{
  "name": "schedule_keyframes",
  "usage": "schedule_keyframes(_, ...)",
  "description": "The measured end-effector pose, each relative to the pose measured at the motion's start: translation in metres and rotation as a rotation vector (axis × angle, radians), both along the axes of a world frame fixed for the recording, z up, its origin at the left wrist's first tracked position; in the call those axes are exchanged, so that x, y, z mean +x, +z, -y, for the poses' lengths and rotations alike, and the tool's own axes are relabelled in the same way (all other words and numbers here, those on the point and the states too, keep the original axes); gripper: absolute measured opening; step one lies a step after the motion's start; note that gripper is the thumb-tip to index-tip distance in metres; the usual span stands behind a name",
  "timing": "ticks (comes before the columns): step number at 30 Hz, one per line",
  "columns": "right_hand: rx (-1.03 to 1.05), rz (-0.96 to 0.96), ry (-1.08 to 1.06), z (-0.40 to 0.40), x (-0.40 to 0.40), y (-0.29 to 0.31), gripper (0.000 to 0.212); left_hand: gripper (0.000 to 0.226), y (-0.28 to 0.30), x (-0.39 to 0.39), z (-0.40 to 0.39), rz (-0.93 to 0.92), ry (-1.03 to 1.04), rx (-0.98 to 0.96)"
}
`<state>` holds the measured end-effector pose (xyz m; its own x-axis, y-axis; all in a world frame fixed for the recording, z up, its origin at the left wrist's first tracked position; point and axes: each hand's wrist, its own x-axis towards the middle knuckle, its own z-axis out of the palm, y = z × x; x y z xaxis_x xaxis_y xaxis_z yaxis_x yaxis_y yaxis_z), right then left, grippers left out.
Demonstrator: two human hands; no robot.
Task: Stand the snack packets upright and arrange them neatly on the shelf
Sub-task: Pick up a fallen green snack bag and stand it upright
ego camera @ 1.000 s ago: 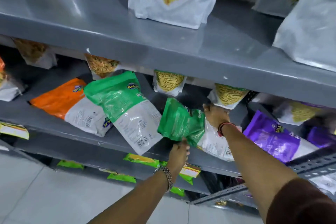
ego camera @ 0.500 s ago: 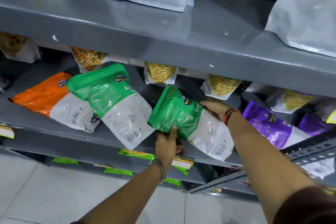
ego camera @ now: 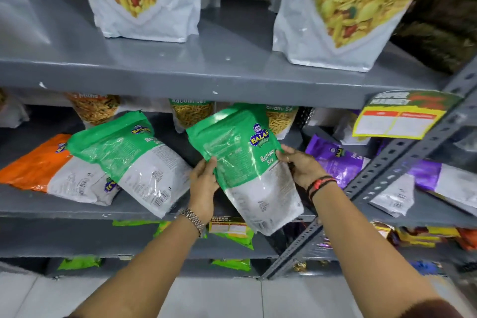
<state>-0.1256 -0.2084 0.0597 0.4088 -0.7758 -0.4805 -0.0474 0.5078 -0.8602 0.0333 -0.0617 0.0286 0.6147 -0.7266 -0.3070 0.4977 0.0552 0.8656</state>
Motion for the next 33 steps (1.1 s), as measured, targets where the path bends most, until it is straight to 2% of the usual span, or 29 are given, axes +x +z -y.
schedule_keyframes(4,-0.003,0.112,-0.092,-0.006,-0.004,0.012,0.039,0.01,0.032,0.013,0.005,0.066,0.021,-0.059)
schedule_keyframes(8,-0.055,0.137,-0.153,-0.008,0.0,0.006,0.034,0.009,0.054,0.023,0.011,0.212,0.002,-0.066)
schedule_keyframes(11,-0.105,0.148,-0.18,-0.014,0.002,-0.011,0.033,0.027,0.059,0.025,0.012,0.313,-0.002,-0.05)
schedule_keyframes(14,-0.105,0.179,-0.219,-0.016,0.003,-0.027,0.02,0.042,0.059,0.024,0.008,0.368,-0.008,0.018)
schedule_keyframes(17,-0.127,0.185,-0.208,-0.021,0.004,-0.02,0.017,0.03,0.041,0.025,0.005,0.438,-0.021,0.072)
schedule_keyframes(18,-0.127,0.178,-0.201,-0.022,0.005,-0.018,0.019,0.029,0.031,0.024,0.002,0.44,-0.047,0.093)
schedule_keyframes(20,-0.117,0.109,-0.206,-0.025,0.005,-0.013,0.038,0.032,0.01,0.017,-0.005,0.394,-0.145,0.204)
schedule_keyframes(23,-0.112,0.018,-0.167,-0.029,0.002,-0.017,0.06,0.032,-0.008,-0.005,-0.015,0.215,-0.359,0.389)
schedule_keyframes(26,-0.137,-0.051,-0.136,-0.035,-0.005,-0.026,0.059,0.054,-0.013,-0.021,-0.009,0.11,-0.441,0.413)
schedule_keyframes(30,-0.1,-0.088,-0.122,-0.052,-0.014,-0.035,0.058,0.05,-0.008,-0.025,0.011,0.147,-0.36,0.404)
schedule_keyframes(33,-0.068,-0.047,-0.05,-0.07,-0.015,-0.041,0.055,0.056,-0.011,-0.021,0.031,0.167,-0.325,0.401)
